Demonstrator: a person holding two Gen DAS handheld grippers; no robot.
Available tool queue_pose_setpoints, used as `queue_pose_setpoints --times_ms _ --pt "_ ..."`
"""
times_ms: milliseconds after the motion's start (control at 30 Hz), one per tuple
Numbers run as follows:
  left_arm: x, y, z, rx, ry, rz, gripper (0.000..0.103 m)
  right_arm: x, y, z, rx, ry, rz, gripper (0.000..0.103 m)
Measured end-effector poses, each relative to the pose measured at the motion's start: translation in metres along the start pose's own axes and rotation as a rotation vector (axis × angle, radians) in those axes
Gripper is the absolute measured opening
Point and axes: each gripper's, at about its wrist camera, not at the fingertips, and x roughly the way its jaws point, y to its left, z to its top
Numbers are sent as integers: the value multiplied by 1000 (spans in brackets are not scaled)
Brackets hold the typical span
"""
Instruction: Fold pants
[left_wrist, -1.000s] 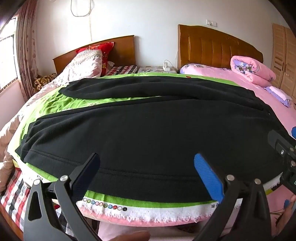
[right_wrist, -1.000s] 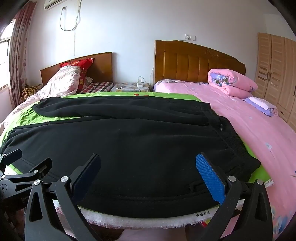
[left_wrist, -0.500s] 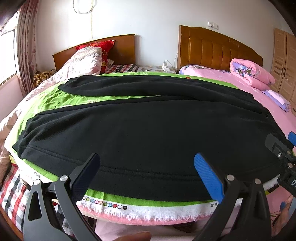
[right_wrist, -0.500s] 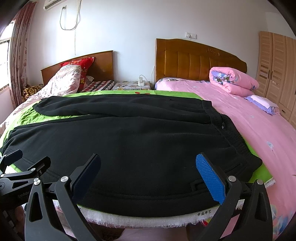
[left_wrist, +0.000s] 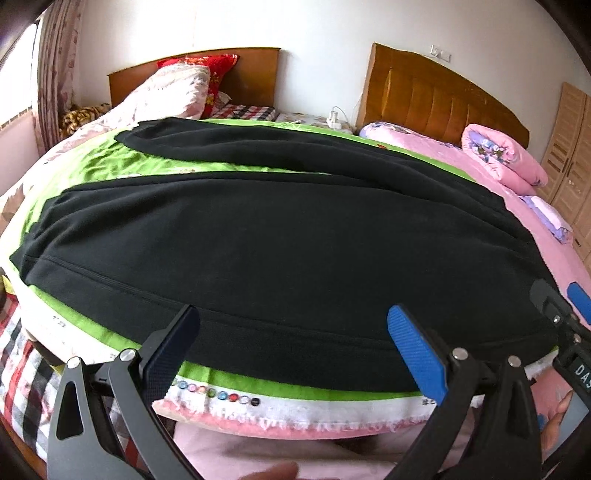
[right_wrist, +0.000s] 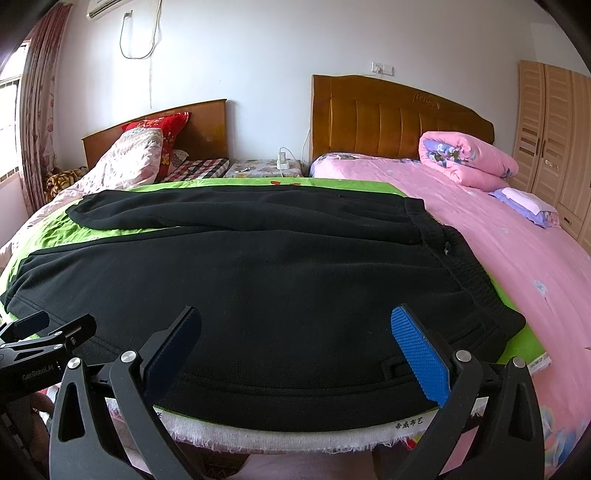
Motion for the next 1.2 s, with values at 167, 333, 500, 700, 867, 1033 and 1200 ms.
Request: queue_pose_setpoints --times_ms 167,333,500,700,867,1033,1200 --pt "2 2 -1 0 20 3 102 0 0 0 0 1 0 99" --pt "8 4 -3 -2 50 7 102 1 0 0 0 5 3 99" --pt "3 1 -6 14 21 79 102 2 1 -2 2 10 8 99" --pt "-1 2 -5 7 -11 20 102 3 1 -4 0 13 8 99" --pt "-9 0 -7 14 -37 -10 102 3 1 -6 1 18 8 99" --pt "-17 0 -10 14 -51 -49 102 4 0 -7 4 21 8 99" --pt "-24 1 -11 20 -71 -18 102 4 0 -7 3 21 9 99"
